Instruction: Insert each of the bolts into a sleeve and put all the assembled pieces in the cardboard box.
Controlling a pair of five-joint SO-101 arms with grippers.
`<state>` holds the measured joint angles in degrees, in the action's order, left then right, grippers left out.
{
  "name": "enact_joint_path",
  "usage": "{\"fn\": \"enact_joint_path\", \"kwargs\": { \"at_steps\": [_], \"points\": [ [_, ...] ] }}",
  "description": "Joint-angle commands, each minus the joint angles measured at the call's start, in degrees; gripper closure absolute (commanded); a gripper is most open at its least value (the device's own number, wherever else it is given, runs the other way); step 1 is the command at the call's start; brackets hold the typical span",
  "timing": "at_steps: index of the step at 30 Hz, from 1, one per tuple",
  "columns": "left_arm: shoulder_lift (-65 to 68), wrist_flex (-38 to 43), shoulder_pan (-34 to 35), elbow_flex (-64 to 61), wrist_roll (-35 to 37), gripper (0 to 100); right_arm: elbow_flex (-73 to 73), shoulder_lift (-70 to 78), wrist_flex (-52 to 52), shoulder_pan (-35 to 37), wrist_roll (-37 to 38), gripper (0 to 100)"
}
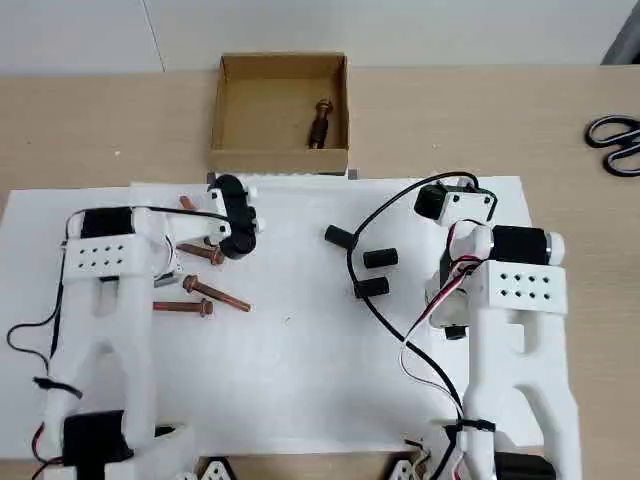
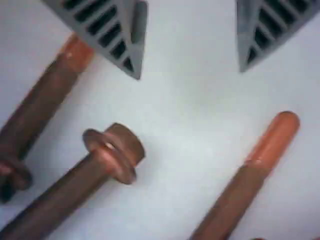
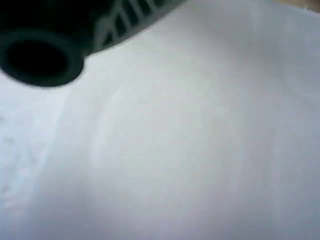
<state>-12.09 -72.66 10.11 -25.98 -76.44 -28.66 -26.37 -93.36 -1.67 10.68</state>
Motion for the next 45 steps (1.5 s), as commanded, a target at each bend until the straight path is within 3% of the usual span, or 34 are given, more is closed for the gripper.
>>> {"fn": "enact_joint_path", "kwargs": {
  "at_steps": [1, 14, 22, 45],
  "points": [
    [3.0, 2.1, -0.2, 5.0, -10.7, 86, 0.2, -1.4, 0.3, -0.4, 0.7, 99.5],
    [22.3, 1.8, -2.1, 21.0, -11.0, 85, 0.1, -1.3, 0.7, -0.5, 0.7, 99.5],
    [23.5, -3.3, -6.2, 21.1, -9.7, 85, 0.1, -1.3, 0.7, -0.5, 0.7, 99.5],
    [30.9, -0.3, -6.2, 21.4, -9.7, 85, 0.1, -1.3, 0.7, -0.4, 0.7, 99.5]
  ]
}}
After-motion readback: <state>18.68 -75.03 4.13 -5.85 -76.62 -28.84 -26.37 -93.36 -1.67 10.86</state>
